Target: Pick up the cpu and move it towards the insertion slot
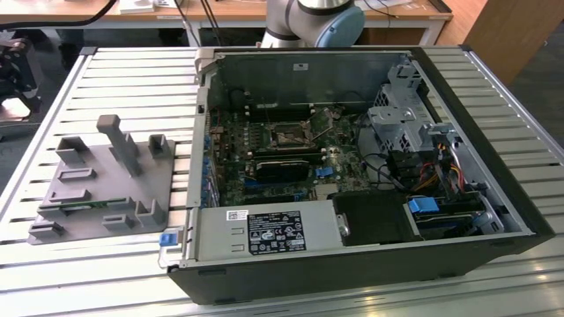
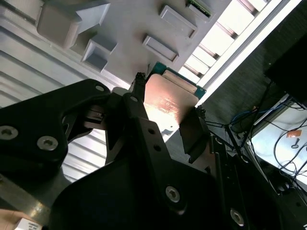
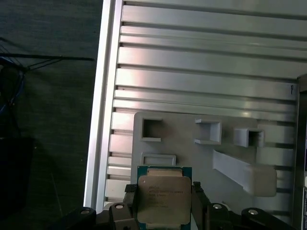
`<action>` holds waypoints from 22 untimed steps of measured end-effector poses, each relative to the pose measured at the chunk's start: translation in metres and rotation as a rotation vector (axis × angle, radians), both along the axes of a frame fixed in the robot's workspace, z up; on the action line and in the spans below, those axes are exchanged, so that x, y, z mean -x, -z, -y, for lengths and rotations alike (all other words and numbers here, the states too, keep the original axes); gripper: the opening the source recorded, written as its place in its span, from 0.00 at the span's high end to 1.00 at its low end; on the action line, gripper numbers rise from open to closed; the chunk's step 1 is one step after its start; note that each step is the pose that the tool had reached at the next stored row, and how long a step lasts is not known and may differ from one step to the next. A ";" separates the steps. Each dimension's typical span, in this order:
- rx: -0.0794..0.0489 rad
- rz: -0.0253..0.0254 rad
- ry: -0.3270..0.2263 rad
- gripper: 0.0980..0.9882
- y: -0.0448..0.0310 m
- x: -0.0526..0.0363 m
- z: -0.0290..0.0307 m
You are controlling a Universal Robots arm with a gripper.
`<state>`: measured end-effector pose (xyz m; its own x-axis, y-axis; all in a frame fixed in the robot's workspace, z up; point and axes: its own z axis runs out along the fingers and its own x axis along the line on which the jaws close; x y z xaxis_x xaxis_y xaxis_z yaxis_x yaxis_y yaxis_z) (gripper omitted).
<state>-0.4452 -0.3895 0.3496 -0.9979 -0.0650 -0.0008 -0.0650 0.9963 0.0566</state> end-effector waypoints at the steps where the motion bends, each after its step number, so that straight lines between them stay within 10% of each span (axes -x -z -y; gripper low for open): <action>1: 0.000 -0.0001 0.000 0.51 -0.0015 0.0000 -0.0001; 13: 0.000 0.0001 0.000 0.51 -0.0168 -0.0008 -0.0005; 22: 0.000 -0.0001 0.000 0.51 -0.0170 -0.0198 -0.0004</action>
